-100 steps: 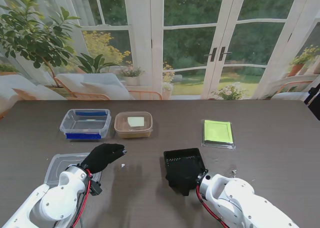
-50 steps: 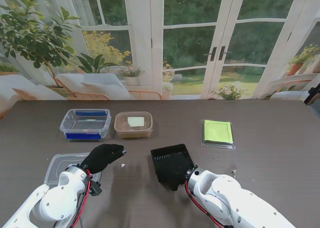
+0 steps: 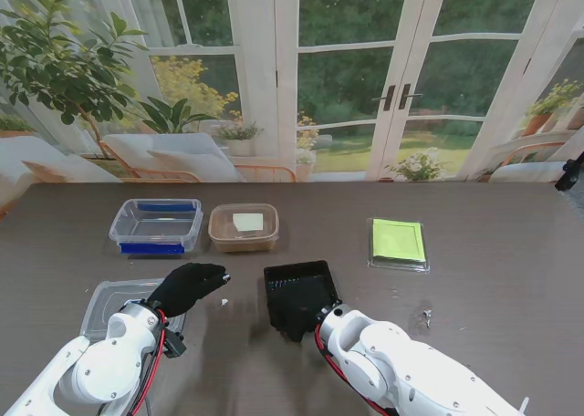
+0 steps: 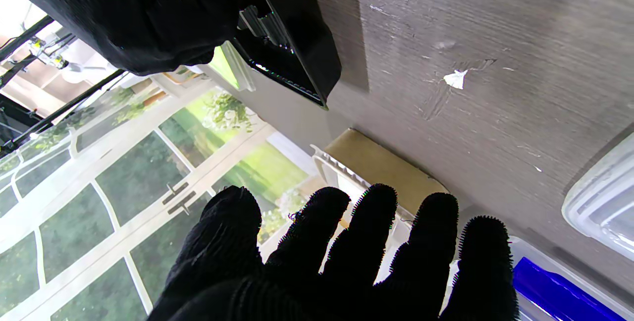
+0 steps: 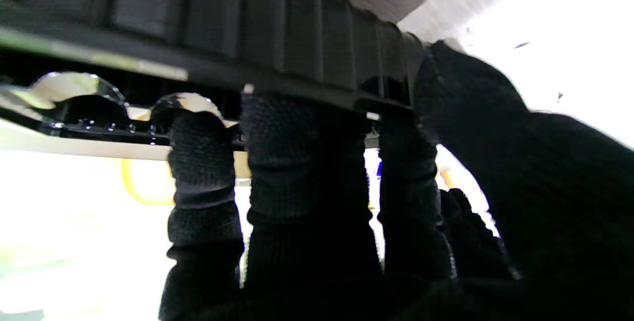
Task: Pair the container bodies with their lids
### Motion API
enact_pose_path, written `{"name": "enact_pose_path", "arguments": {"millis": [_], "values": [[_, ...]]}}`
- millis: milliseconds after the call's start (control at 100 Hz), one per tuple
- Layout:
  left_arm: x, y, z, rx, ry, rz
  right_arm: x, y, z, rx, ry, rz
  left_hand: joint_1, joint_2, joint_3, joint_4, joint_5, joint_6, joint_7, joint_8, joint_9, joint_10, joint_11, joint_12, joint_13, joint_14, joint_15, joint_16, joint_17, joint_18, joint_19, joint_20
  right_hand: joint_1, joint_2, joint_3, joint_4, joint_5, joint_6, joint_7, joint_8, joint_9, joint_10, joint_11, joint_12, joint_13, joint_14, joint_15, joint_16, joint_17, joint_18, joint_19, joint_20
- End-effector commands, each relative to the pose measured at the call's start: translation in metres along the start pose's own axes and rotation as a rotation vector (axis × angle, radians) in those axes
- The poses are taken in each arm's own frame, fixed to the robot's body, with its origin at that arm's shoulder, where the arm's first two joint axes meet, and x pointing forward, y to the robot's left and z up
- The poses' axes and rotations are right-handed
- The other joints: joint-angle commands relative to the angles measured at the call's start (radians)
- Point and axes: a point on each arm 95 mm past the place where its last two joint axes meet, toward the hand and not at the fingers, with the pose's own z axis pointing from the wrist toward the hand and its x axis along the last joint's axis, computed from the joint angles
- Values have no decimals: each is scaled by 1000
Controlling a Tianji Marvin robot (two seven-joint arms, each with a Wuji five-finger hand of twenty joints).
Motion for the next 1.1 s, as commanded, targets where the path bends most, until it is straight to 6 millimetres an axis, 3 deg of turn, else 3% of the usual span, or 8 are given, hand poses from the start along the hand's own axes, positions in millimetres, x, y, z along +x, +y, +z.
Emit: {"name": "enact_pose_path", "arguments": {"millis": [0,720,1090], "values": [[1,2,-1,-22,-2,-6,9,3,6,3,6,9,-3,53,-15,12,5,3,-1,7,-11,9,-5,-8,3,0,10,6,1,-17,-32,18,43,-39,102,2,35,-47,52,19,19,-2,9,17,30,-7,21,7,-20,-4,48,-8],[-1,4,-2,-41,-14,-13,28,0,34,7,-66,71,-4,55,-16,13,5,4,-1,7,-6,11,-3,-8,3,-1,9,6,-2,-19,-32,17,30,-13,75,5,-14,-19,20,10,-32,10,-5,12,1,-9,8,15,-55,-2,45,-4],[-1,5,-1,-48,-19,-15,22,0,36,21,-87,56,-3,55,-16,13,6,7,0,7,-5,13,-3,-8,4,-1,9,6,-2,-18,-32,17,-42,-30,44,-7,-110,-44,-98,-9,-194,20,25,-27,-104,11,22,27,-140,25,36,21]]}}
